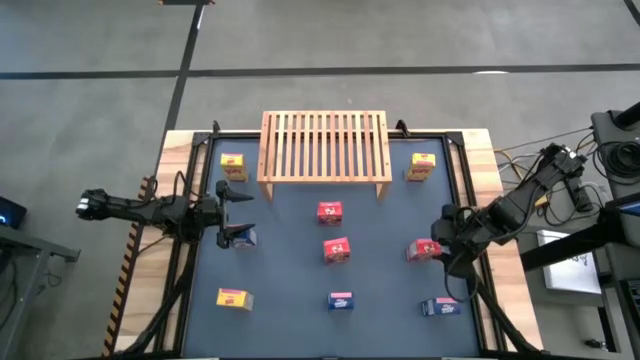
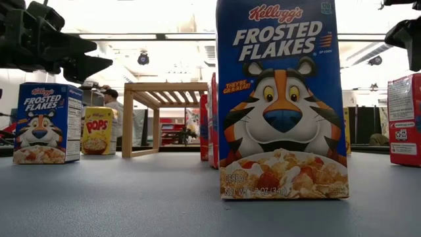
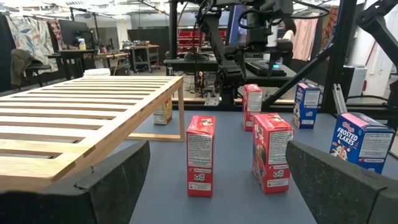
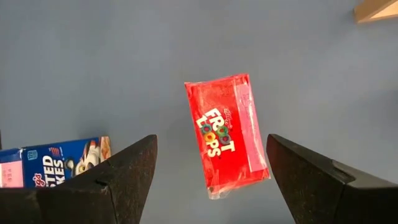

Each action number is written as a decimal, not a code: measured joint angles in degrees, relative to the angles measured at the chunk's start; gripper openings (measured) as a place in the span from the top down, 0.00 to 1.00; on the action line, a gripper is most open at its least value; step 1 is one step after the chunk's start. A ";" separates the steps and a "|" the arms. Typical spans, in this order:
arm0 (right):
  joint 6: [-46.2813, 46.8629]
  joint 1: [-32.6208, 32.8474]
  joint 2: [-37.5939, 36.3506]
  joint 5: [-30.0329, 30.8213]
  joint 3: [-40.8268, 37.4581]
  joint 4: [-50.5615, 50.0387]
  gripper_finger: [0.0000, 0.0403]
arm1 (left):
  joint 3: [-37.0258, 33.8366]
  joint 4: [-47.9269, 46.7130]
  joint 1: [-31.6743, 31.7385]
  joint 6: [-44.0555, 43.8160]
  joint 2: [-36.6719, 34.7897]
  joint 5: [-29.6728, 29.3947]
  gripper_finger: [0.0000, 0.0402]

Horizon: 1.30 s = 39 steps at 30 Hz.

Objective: Stack cereal on shelf
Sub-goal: Put the bottom right red cereal box on the shelf

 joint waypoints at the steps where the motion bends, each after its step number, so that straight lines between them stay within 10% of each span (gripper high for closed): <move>1: -0.09 0.01 0.01 0.15 -0.04 -0.01 0.28 | 0.00 -0.02 0.00 0.00 0.00 0.00 0.11; 39: -8.94 -6.17 7.05 -1.66 -5.24 6.56 0.28 | 0.00 0.00 0.02 -0.02 -0.02 0.00 0.11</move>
